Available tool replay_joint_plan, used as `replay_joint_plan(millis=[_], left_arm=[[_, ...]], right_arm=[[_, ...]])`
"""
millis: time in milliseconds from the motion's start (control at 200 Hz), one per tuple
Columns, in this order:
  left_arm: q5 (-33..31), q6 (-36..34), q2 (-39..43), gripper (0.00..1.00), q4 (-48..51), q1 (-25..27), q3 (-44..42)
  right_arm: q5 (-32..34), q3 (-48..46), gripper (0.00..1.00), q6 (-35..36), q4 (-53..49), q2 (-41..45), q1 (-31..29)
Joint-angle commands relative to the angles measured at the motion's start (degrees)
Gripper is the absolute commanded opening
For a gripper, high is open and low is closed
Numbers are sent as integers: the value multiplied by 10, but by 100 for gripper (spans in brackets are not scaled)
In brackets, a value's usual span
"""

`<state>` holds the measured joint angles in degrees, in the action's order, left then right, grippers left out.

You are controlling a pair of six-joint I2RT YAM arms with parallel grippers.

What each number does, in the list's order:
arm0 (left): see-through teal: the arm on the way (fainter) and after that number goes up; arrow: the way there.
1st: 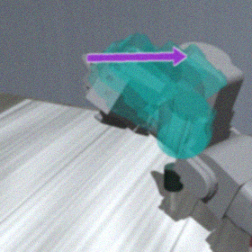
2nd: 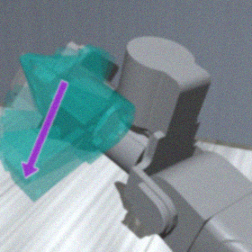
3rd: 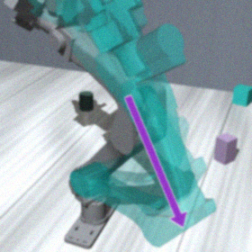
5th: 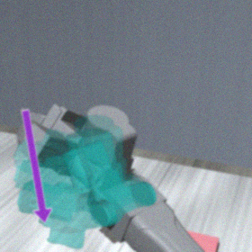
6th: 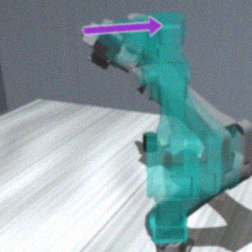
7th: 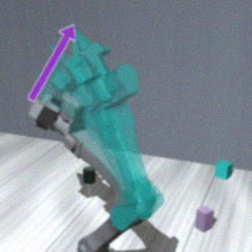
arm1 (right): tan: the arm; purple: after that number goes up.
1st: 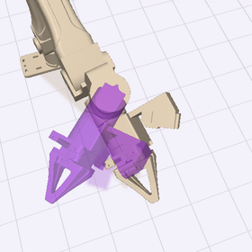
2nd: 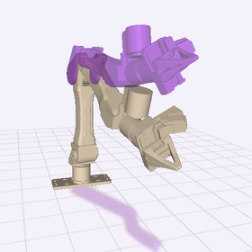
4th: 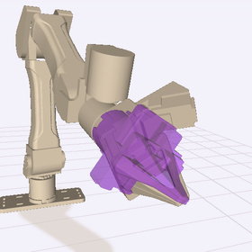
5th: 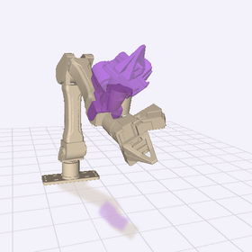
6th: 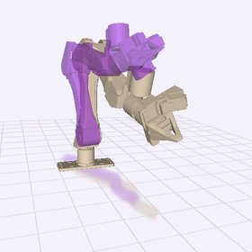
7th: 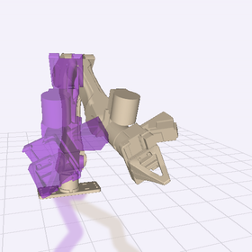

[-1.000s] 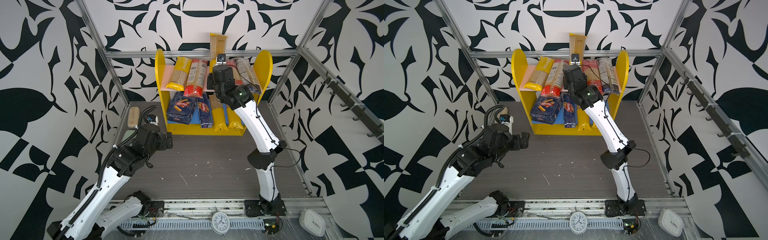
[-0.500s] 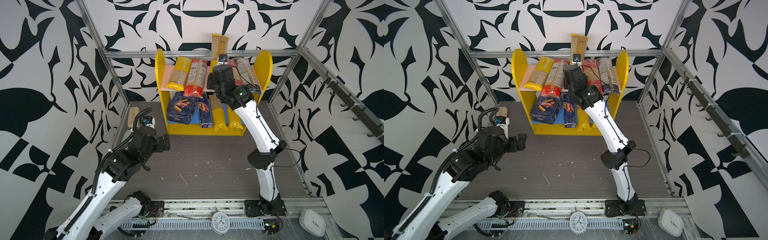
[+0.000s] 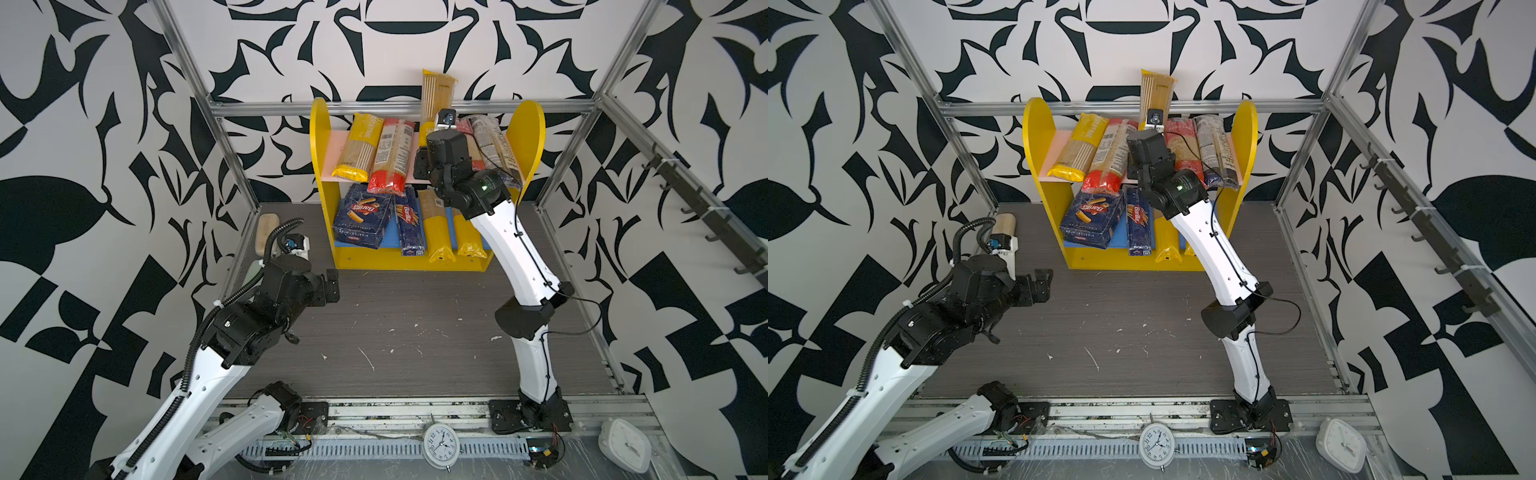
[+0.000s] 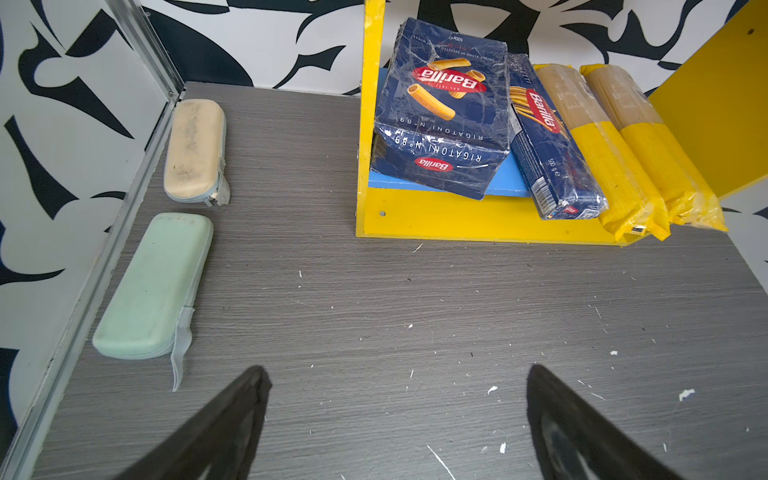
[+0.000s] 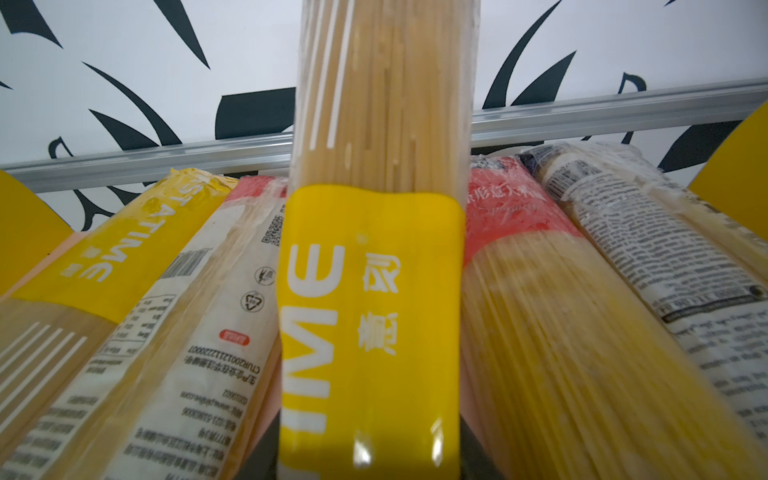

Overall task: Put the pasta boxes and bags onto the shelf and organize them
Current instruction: 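Lower the PASTATIME bag onto the pink top board between the bags, then open the right gripper and draw it back from the shelf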

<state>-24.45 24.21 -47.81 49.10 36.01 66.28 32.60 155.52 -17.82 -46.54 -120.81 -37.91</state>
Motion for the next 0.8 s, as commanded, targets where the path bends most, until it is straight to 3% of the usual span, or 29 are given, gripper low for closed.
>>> replay_joint_plan(millis=[0,150,245,795], left_arm=[[2,6,10,99,16,0,-10],[1,7,13,99,20,0,-11],[1,10,16,99,20,0,-11],[-15,17,29,99,40,0,8]], right_arm=[[5,35,37,-5,56,44,-1],[-15,35,61,0,58,49,-6],[-12,37,67,3,55,49,-7],[-7,31,70,25,23,93,-30]])
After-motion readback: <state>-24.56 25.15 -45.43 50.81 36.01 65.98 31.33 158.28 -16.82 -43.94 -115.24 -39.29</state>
